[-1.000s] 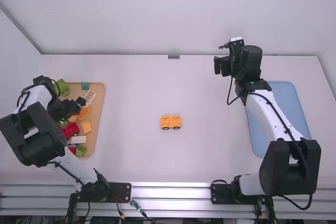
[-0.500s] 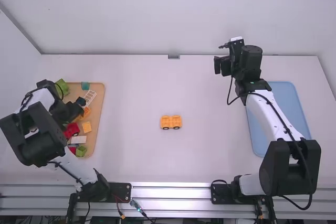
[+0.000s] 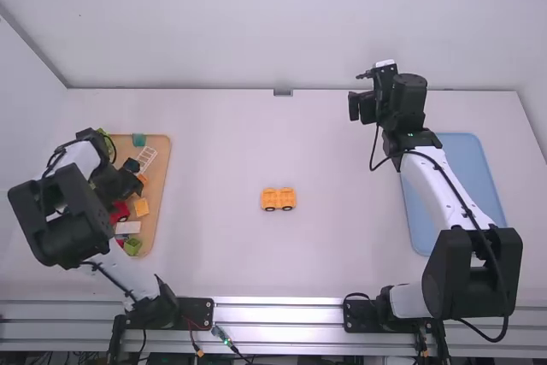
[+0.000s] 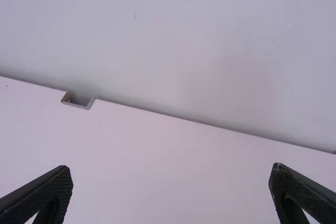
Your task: Assemble lego blocks to make yellow taxi
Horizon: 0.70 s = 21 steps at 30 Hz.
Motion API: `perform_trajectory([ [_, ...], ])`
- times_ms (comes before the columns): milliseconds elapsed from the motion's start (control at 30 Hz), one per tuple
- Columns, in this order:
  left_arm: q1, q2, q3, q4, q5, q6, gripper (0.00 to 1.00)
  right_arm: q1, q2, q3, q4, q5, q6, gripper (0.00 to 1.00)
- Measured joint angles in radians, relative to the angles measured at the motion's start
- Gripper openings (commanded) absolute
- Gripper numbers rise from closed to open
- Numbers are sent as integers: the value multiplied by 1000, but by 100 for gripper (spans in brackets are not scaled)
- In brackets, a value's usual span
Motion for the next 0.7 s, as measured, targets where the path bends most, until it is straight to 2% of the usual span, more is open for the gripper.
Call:
perform_trajectory([
  [133,-3,0,0,31,-12,-14,58,0,0,0,0,0,0,99],
  [267,-2,0,0,58,-23,-10,64,0,0,0,-1,0,1,99],
  [433,21,0,0,92,-36,-6,65,0,0,0,-8,0,2,99],
  [467,32,0,0,104,-35,-6,61,0,0,0,-8,0,2,99],
  [533,47,0,0,120,-34,-4,58,0,0,0,-8,0,-1,99],
  [700,75,0,0,172,-24,2,57,0,0,0,-8,0,1,99],
])
